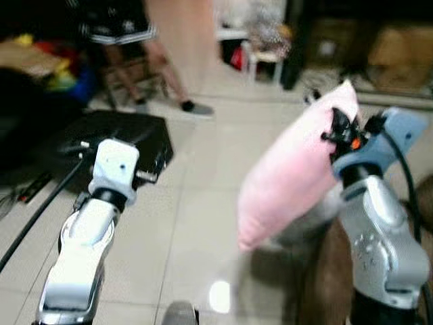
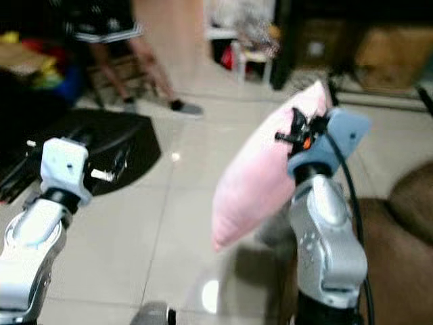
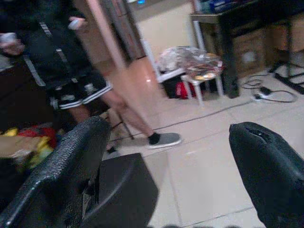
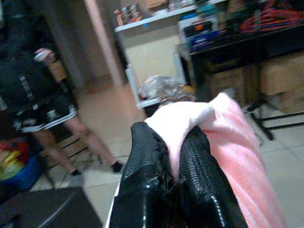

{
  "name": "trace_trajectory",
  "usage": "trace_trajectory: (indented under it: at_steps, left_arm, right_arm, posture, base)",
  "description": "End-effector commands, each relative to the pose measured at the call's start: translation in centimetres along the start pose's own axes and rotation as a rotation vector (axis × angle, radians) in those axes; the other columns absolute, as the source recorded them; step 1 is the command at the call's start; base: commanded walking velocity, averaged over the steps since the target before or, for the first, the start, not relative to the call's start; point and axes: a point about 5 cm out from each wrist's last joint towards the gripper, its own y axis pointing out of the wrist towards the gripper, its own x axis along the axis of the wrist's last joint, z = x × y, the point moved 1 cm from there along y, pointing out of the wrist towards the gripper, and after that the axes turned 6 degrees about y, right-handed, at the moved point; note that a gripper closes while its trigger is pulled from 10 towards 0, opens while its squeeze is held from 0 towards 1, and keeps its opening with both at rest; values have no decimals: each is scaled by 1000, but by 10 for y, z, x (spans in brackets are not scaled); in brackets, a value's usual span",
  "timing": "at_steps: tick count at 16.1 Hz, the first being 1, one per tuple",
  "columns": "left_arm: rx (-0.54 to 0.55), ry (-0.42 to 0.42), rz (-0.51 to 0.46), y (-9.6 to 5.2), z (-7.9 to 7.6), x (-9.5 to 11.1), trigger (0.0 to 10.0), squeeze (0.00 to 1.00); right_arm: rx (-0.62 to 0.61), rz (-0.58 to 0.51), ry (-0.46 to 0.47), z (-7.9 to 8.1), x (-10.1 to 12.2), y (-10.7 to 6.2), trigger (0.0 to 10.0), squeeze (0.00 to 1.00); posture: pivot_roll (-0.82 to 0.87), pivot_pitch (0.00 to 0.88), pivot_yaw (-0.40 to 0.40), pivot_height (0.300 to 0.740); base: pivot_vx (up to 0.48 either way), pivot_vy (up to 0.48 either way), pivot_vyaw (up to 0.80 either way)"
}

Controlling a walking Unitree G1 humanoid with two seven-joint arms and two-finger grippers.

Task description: Move the pillow to the sofa from floor

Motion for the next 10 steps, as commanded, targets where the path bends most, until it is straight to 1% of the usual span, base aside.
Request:
trace_trajectory:
  at_steps: [1,3,4,5,6,7,8,10]
  left_arm:
    - [4,14,6,-1,2,-2,10000,631]
    - [2,22,15,-2,1,-5,10000,631]
    - [-13,25,21,-3,-3,-7,10000,627]
    - [-43,26,30,-4,-9,-9,10000,627]
    - [-63,13,42,-3,-11,-12,10000,627]
    - [-57,11,64,0,-10,-19,10000,596]
    - [-57,18,65,3,-9,-20,10000,580]
    - [-56,18,67,8,-8,-22,10000,545]
  right_arm:
    - [13,-38,0,4,6,-2,10000,0]
    - [14,-19,-3,2,1,-6,10000,0]
    - [5,-6,-7,-2,-3,-9,10000,0]
    - [-13,11,-9,-7,-9,-14,10000,0]
    - [-27,27,-3,-9,-14,-17,10000,0]
    - [-43,50,-15,-9,-21,-23,10000,0]
    - [-57,58,-20,-11,-24,-24,10000,0]
    - [-100,84,-35,-17,-31,-28,10000,0]
  posture:
    - [-45,0,19,740]
    - [-47,0,19,740]
    - [-46,0,26,740]
    - [-63,0,61,740]
    - [-78,0,78,740]
    - [-78,0,78,740]
    - [-92,0,100,740]
    - [-96,0,107,740]
  base:
    - [0,0,0]
    - [0,0,0]
    - [0,0,0]
    - [0,0,0]
    - [0,0,0]
    - [0,0,0]
    - [0,0,0]
    - [0,0,0]
